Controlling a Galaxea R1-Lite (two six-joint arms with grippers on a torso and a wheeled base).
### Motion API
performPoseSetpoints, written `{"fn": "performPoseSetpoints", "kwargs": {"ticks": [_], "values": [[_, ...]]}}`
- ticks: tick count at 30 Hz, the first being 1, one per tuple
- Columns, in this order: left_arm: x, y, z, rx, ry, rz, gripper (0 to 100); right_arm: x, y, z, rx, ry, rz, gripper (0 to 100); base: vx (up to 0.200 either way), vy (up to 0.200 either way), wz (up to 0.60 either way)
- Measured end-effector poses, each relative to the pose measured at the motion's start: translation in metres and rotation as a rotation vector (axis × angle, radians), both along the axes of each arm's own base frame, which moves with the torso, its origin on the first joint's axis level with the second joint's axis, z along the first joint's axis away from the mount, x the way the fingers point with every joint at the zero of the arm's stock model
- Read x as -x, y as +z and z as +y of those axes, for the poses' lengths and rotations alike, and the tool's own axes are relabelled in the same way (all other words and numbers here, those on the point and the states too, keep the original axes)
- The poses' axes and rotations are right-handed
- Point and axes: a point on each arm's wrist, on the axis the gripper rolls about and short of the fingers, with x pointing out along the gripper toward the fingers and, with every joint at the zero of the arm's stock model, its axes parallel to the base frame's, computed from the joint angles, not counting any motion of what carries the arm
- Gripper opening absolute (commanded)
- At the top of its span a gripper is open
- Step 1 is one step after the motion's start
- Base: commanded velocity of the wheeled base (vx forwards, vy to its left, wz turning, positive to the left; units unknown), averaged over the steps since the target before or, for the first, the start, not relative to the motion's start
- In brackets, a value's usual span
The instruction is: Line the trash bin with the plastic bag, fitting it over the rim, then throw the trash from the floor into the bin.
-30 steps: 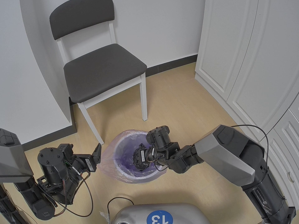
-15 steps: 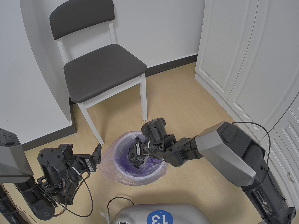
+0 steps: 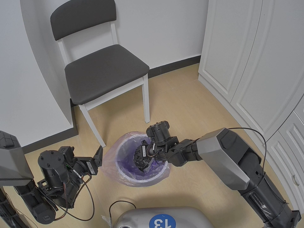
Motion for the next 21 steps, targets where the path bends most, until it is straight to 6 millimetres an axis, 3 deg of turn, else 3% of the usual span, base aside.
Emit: {"fn": "performPoseSetpoints", "kwargs": {"ticks": [7,8,21], "values": [[0.0,-0.0001,0.0,0.001,0.001,0.001,100,0.0,-0.0083,0.0013,0.004,0.0,0.005,0,0.0,0.0,0.0],[-0.0001,-0.0002,0.0,0.0,0.001,0.001,100,-0.0001,-0.009,0.0013,0.005,0.0,0.005,100,0.0,0.0,0.0],[-0.0003,-0.0005,0.0,0.0,0.001,0.002,100,-0.0002,-0.0102,0.001,0.013,-0.014,0.002,100,0.0,0.0,0.0]]}}
